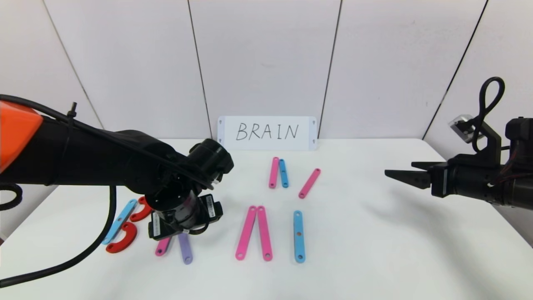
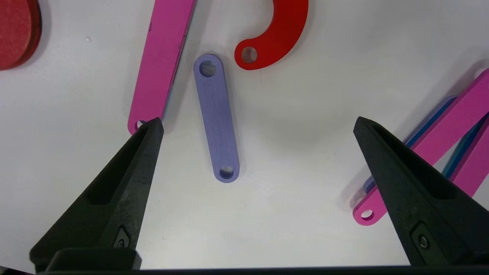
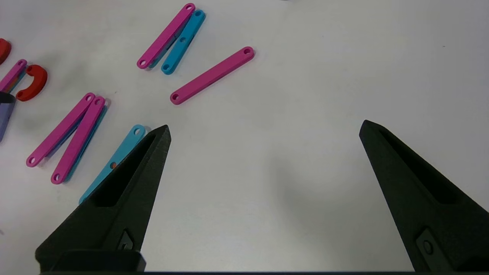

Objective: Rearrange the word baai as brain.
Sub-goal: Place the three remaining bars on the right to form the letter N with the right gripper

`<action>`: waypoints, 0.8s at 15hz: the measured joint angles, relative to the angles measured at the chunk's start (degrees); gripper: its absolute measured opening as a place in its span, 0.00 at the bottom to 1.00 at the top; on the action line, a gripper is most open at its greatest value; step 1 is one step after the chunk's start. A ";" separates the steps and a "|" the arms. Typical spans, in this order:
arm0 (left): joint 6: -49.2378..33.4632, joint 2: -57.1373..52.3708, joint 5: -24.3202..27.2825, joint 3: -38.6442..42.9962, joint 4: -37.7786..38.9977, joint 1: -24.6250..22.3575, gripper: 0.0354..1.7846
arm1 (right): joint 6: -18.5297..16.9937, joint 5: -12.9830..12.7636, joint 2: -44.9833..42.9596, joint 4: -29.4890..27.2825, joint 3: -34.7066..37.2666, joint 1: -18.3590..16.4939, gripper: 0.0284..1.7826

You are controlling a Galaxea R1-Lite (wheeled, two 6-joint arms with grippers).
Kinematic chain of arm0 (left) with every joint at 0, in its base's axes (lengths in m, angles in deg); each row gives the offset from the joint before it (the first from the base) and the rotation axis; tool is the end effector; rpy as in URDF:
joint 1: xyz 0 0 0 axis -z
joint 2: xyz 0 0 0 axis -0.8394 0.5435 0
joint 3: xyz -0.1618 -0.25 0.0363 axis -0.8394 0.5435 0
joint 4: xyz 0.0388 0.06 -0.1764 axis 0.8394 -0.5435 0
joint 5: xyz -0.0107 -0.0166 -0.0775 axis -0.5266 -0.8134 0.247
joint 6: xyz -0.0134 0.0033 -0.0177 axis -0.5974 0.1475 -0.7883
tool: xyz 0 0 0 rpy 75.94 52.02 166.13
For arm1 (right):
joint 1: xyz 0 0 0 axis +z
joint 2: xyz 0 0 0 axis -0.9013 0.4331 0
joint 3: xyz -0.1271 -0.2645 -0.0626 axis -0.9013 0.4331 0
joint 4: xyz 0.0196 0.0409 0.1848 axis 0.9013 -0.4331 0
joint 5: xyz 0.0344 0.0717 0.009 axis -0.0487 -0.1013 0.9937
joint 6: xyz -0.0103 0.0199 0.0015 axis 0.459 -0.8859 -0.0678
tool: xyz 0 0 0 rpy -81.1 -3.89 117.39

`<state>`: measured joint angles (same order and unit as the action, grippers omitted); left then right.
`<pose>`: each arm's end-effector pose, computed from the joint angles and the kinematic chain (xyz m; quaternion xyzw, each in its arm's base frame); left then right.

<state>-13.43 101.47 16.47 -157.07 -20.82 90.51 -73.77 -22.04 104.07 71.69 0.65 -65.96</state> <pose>0.2678 -0.1681 0.1491 -0.1243 0.5054 0.1283 0.8442 0.2669 0.0040 0.1646 0.0463 0.2160 0.2496 0.9428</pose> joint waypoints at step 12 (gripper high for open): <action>24.56 -0.78 8.35 -2.26 1.46 -9.90 0.98 | -0.02 0.00 -0.10 0.04 0.09 0.02 0.97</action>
<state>11.14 100.69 24.82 -159.32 -19.36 80.61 -73.80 -22.04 103.97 71.73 0.73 -65.93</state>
